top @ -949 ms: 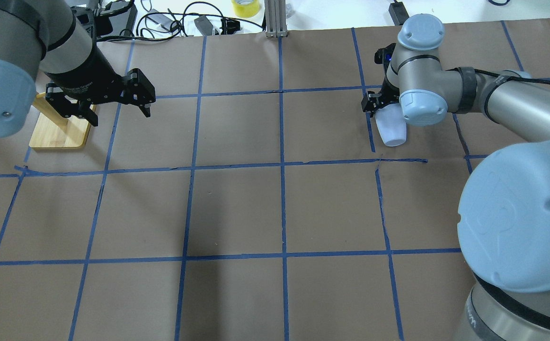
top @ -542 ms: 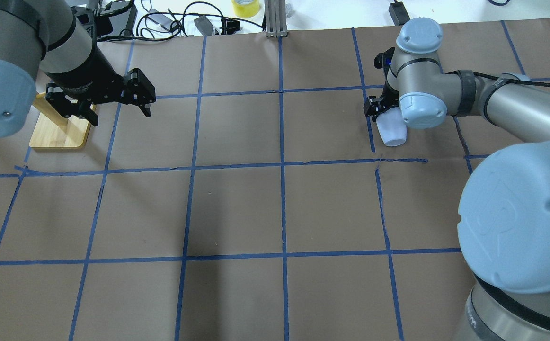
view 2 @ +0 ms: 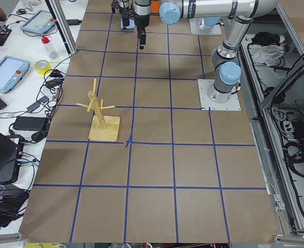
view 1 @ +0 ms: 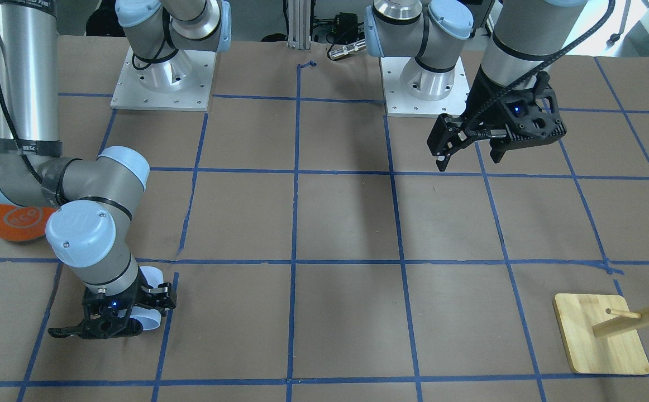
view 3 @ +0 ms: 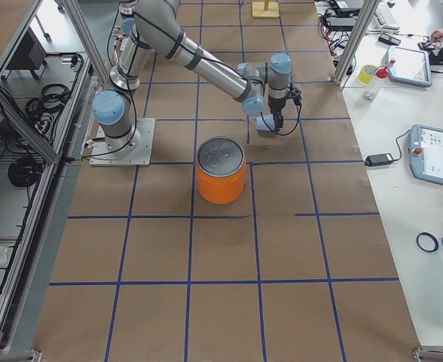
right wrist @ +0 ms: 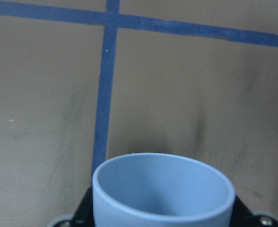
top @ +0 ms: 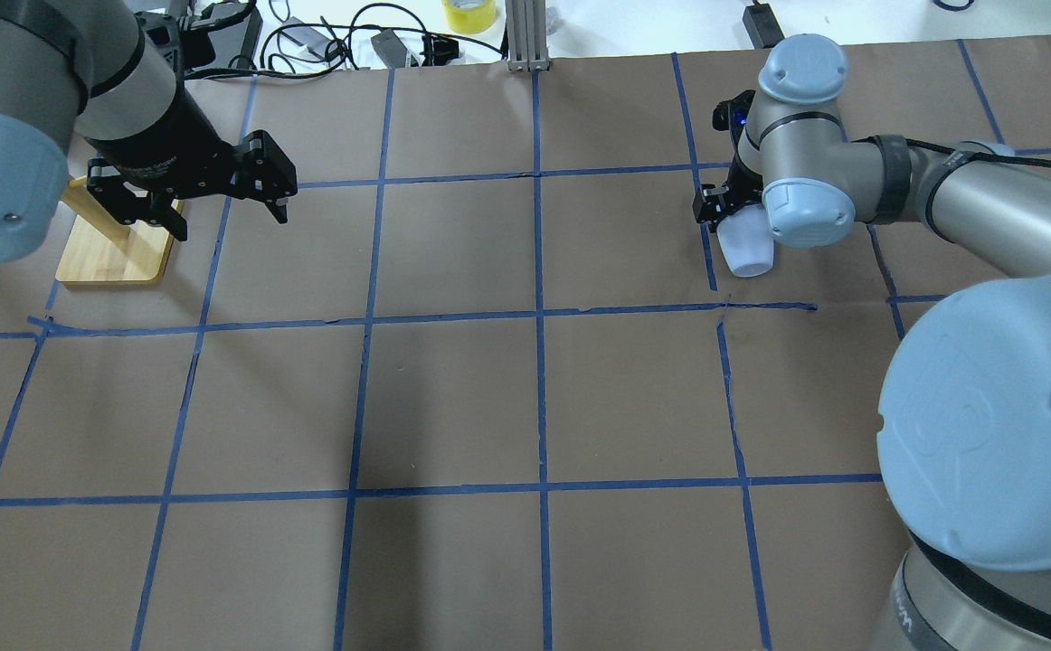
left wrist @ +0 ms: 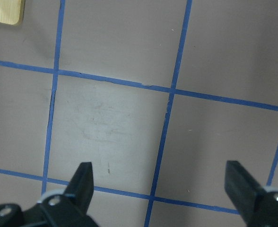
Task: Flip cup
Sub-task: 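Carry the white cup with the right gripper toward the table center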
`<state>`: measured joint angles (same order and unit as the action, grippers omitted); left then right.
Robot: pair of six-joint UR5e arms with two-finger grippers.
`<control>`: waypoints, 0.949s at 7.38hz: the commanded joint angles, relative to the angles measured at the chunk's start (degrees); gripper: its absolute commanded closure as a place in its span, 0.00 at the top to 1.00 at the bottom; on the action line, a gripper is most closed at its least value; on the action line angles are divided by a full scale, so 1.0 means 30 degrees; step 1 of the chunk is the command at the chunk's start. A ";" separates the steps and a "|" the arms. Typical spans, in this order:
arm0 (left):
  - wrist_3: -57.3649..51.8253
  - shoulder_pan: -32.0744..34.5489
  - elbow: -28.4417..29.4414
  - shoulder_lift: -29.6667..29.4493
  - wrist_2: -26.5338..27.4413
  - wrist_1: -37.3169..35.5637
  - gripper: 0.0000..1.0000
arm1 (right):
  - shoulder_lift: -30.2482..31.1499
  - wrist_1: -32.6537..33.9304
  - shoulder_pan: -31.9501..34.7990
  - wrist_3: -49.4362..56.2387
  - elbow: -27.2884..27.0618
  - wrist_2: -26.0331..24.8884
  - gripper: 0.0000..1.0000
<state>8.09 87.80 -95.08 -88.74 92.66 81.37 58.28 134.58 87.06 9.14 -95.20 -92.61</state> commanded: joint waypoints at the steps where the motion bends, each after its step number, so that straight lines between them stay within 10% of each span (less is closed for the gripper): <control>1: 0.0000 -0.0029 -0.0004 -0.0010 0.0022 0.0006 1.00 | 0.1223 -0.0242 0.0391 0.0290 0.0211 0.0430 0.14; 7: 0.0000 -0.0059 0.0025 -0.0010 -0.0007 -0.0023 1.00 | 0.0617 0.1041 0.6012 0.4595 0.1413 0.1536 0.14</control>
<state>8.09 87.66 -95.02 -88.77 92.62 81.29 61.13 136.05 102.11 20.29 -91.12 -90.26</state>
